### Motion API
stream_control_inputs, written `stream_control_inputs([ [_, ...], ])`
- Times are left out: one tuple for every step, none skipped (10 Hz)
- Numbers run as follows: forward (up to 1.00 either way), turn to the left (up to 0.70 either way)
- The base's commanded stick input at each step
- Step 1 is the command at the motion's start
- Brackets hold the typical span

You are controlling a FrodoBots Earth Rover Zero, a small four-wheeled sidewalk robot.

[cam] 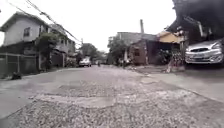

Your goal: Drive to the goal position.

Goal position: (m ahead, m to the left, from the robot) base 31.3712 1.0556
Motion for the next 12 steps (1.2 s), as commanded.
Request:
stream_control_inputs([
  [1.00, 0.22],
  [1.00, 0.00],
  [1.00, 0.00],
  [1.00, 0.00],
  [1.00, 0.00],
  [1.00, 0.00],
  [1.00, 0.00],
  [1.00, 0.00],
  [1.00, 0.22],
  [1.00, 0.01],
  [1.00, 0.00],
  [1.00, 0.00],
])
